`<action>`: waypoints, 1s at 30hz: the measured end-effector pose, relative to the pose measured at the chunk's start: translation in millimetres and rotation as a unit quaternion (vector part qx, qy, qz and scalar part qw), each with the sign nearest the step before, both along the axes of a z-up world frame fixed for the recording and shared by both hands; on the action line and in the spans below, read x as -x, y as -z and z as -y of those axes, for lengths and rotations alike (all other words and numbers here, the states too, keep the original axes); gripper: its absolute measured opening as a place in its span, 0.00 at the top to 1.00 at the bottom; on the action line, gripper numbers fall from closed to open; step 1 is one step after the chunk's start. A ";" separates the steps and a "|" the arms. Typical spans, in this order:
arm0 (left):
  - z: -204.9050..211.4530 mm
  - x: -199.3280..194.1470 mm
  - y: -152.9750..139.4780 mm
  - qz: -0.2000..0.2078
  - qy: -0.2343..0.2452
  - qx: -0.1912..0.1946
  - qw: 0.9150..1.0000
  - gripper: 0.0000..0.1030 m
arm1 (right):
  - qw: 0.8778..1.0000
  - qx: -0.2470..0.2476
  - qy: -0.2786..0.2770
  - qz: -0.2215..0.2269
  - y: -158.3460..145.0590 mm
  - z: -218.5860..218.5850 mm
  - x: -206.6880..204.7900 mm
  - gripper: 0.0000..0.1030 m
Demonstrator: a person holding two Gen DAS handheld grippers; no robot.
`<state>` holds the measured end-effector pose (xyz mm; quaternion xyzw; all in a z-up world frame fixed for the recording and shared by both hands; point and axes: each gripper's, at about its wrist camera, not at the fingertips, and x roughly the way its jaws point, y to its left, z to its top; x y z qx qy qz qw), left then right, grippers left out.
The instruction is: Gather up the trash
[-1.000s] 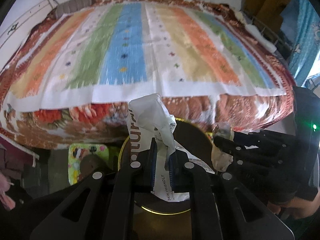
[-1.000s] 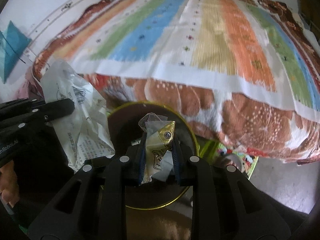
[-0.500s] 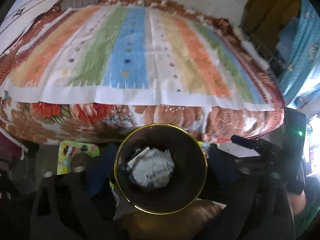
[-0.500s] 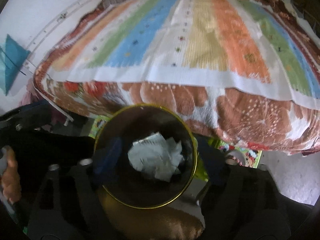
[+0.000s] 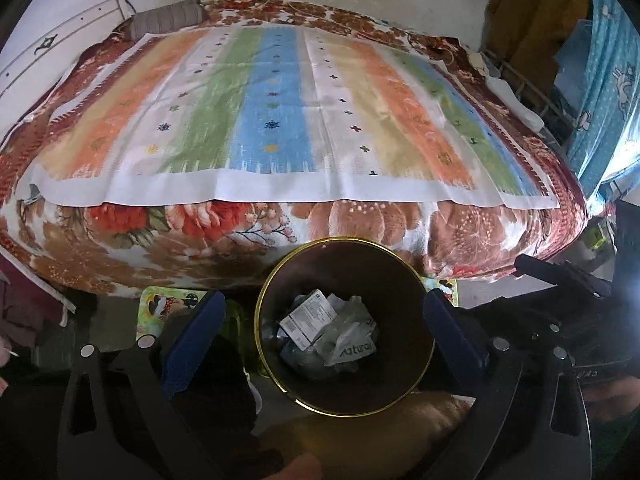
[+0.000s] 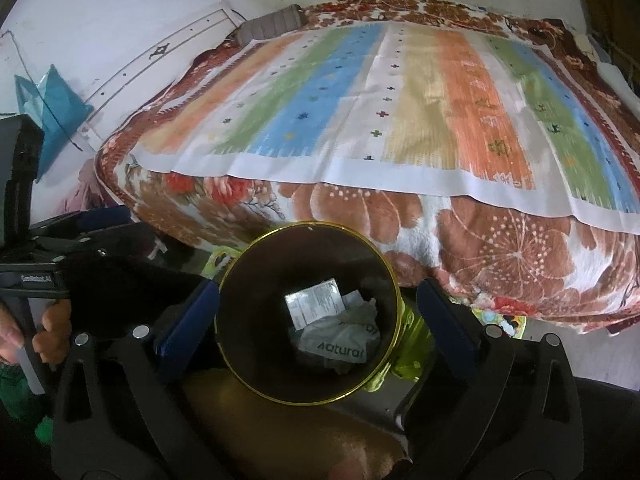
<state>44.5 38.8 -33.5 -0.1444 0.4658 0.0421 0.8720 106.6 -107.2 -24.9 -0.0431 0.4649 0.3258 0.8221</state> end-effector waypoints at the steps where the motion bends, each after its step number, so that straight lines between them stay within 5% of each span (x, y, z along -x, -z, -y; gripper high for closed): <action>1: 0.3 -0.6 1.1 -0.004 -0.001 -0.004 1.000 0.06 | 1.000 -0.001 -0.001 0.001 -0.5 -0.3 0.8 0.08; 30: 9.9 -4.6 8.5 -0.024 0.011 0.003 1.000 0.06 | 1.000 -0.030 -0.006 -0.007 -4.7 2.8 0.2 0.08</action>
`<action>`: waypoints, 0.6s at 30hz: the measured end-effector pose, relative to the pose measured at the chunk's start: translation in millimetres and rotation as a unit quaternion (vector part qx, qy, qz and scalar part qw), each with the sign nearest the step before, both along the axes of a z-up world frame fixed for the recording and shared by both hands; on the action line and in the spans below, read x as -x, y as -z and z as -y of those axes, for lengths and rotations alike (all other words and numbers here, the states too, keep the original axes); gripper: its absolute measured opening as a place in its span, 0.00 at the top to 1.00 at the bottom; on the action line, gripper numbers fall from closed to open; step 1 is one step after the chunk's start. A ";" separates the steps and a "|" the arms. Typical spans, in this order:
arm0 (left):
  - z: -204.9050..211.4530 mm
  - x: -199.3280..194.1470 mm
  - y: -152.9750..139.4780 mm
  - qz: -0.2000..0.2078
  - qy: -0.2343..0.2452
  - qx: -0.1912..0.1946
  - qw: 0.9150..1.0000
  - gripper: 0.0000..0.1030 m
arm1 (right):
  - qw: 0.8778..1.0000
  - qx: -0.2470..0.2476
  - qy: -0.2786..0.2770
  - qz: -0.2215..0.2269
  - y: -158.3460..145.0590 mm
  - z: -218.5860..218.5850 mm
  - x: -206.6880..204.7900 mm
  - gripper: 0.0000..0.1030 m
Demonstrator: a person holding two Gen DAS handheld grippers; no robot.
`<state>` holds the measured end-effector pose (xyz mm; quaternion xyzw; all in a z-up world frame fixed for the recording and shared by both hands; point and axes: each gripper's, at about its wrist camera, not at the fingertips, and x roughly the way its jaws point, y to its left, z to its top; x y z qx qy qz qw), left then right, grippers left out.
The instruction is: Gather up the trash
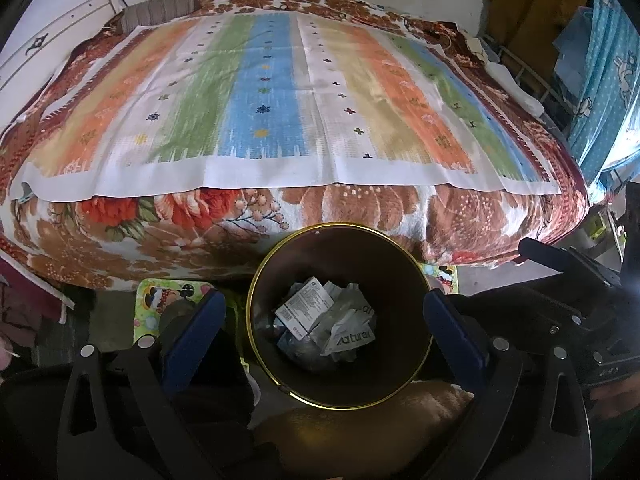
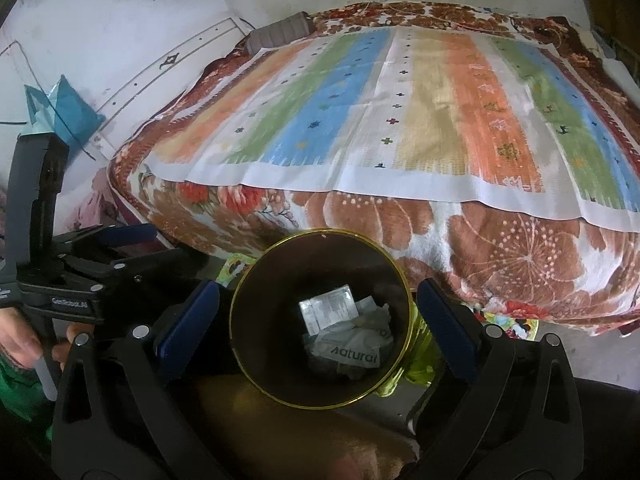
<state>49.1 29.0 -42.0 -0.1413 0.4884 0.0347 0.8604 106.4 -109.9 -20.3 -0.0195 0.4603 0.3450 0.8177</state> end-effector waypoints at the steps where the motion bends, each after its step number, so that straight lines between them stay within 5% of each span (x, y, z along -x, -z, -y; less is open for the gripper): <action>1: 0.2 0.0 -0.1 0.000 0.001 0.000 1.000 0.06 | 1.000 -0.001 0.001 0.000 -0.3 0.5 -0.2 0.08; 18: -0.2 -0.5 1.4 -0.001 0.002 0.001 1.000 0.06 | 1.000 0.012 -0.005 0.002 0.8 -3.2 2.1 0.08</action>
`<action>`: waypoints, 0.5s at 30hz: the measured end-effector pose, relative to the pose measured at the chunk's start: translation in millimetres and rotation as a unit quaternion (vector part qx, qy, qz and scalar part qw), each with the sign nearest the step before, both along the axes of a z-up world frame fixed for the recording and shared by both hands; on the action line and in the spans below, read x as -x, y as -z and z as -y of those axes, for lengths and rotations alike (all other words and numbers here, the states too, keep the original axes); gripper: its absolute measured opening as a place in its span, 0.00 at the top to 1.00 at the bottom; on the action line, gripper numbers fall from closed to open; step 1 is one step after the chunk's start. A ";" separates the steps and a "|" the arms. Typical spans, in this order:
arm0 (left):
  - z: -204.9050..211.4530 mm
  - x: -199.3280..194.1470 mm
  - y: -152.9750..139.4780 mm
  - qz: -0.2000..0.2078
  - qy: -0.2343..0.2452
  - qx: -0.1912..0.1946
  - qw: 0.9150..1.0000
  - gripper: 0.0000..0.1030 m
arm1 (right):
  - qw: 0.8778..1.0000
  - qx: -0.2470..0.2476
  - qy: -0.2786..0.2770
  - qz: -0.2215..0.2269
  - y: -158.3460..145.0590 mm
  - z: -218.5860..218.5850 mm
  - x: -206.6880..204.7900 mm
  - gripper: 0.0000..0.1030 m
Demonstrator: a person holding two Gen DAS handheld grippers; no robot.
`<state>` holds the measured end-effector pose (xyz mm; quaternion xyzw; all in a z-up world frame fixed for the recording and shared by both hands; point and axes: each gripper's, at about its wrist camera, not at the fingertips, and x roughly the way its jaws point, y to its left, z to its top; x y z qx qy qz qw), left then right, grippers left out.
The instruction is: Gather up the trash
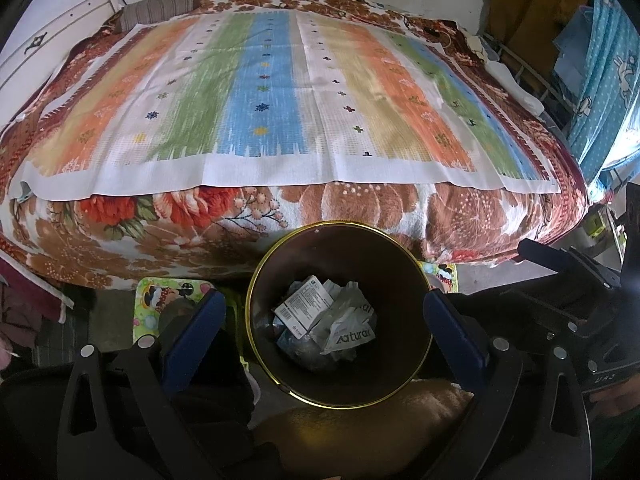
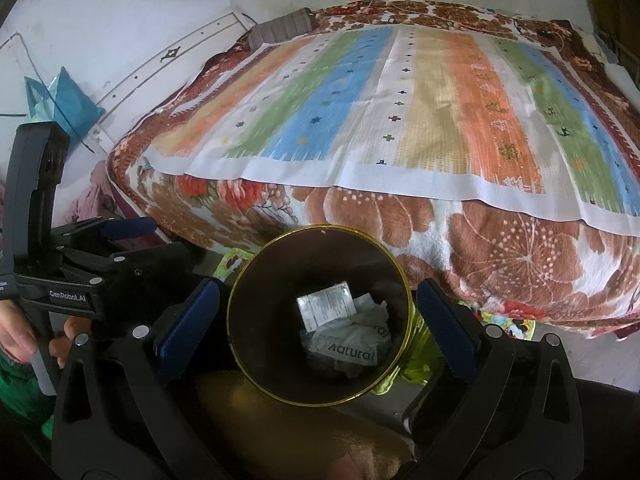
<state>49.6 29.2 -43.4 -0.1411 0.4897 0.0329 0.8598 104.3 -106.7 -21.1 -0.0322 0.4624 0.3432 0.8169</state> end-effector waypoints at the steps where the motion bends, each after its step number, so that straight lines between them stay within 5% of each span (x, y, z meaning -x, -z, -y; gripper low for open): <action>1: 0.3 -0.1 0.1 0.000 0.001 -0.002 1.000 0.06 | 1.000 0.000 0.000 0.000 0.0 0.0 -0.2 0.08; 15: 1.0 0.1 2.3 -0.001 0.001 -0.009 1.000 0.06 | 1.000 0.001 -0.003 -0.003 1.3 -1.3 1.0 0.08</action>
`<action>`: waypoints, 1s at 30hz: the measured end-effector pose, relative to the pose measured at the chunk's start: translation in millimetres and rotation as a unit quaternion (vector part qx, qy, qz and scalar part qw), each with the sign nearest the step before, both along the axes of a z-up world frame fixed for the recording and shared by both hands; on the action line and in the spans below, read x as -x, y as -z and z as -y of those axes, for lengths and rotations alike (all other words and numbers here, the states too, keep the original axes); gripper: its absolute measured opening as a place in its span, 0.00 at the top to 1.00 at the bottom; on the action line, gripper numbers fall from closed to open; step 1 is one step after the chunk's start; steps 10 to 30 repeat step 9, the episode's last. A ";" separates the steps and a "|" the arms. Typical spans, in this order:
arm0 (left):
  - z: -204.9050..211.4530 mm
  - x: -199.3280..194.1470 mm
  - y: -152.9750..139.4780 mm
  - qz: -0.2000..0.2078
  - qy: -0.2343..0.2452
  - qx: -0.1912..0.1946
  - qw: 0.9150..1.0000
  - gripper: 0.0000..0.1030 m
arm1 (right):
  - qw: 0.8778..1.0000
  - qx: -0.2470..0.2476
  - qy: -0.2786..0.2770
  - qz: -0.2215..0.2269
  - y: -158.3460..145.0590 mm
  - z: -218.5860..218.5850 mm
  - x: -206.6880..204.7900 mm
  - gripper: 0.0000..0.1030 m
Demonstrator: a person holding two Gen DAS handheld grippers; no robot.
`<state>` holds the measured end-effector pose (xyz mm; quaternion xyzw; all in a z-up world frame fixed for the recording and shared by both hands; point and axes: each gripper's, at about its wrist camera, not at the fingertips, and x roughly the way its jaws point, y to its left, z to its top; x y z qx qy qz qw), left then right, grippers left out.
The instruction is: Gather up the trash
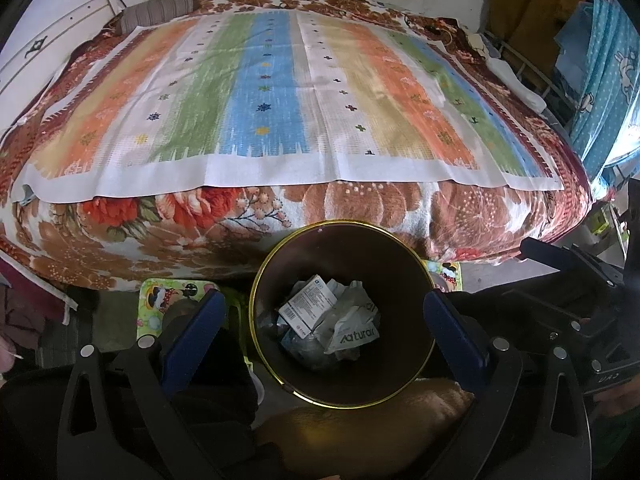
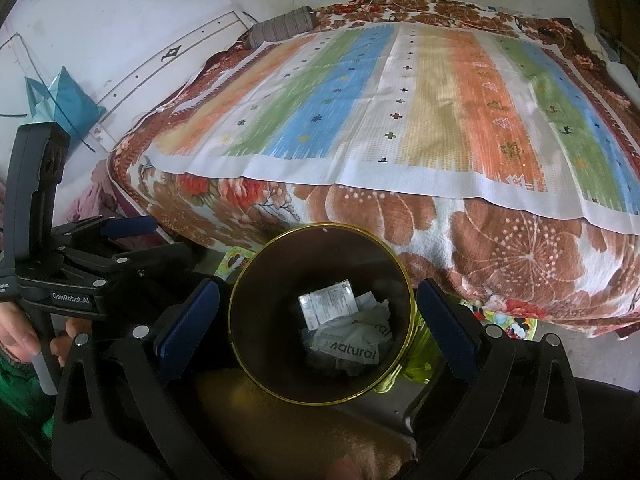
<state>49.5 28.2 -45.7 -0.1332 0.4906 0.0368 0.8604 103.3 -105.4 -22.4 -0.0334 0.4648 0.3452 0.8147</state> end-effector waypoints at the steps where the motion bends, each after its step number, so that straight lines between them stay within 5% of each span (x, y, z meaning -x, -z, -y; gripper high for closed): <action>1: -0.4 0.0 0.1 0.000 0.000 0.000 1.000 0.06 | 1.000 0.000 0.000 0.000 -0.3 0.4 -0.4 0.08; 30: 0.8 1.9 1.1 0.000 0.012 0.005 1.000 0.06 | 1.000 0.000 -0.001 0.000 0.0 0.4 -0.6 0.08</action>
